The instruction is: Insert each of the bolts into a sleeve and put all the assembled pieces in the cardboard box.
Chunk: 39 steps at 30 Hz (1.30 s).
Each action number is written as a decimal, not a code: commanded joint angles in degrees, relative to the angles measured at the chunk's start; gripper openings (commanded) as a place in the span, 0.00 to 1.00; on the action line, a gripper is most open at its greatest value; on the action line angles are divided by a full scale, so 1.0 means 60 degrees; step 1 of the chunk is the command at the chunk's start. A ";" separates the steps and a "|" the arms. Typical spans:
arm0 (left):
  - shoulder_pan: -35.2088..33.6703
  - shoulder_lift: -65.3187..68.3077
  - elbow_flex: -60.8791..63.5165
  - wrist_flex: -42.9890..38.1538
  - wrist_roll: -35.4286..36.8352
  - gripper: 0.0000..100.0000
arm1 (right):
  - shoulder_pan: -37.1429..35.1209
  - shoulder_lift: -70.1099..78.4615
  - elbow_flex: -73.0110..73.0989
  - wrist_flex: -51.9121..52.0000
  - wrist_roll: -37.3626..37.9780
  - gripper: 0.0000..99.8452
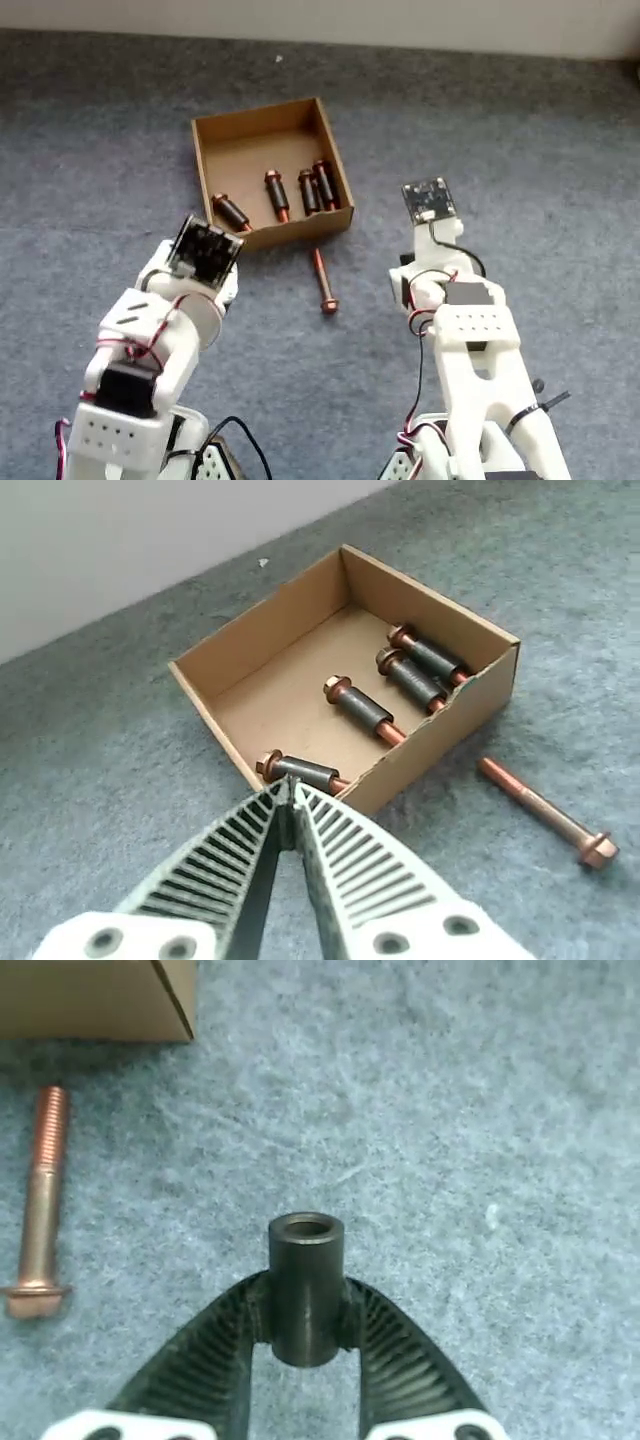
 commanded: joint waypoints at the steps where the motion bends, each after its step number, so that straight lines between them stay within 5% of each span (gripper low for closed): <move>1: 0.0637 0.2147 -0.1531 0.0000 -0.0117 0.01 | 0.0110 -0.0359 -0.0066 -0.0198 -0.0103 0.00; 26: 0.1780 0.9766 -0.5487 -0.1978 0.0527 0.01 | 0.0110 -0.0359 0.0125 -0.0212 -0.0103 0.00; 39: 0.2908 1.2930 -0.5824 -0.3370 0.0615 0.01 | 0.0110 -0.0359 0.0125 -0.0212 -0.0088 0.00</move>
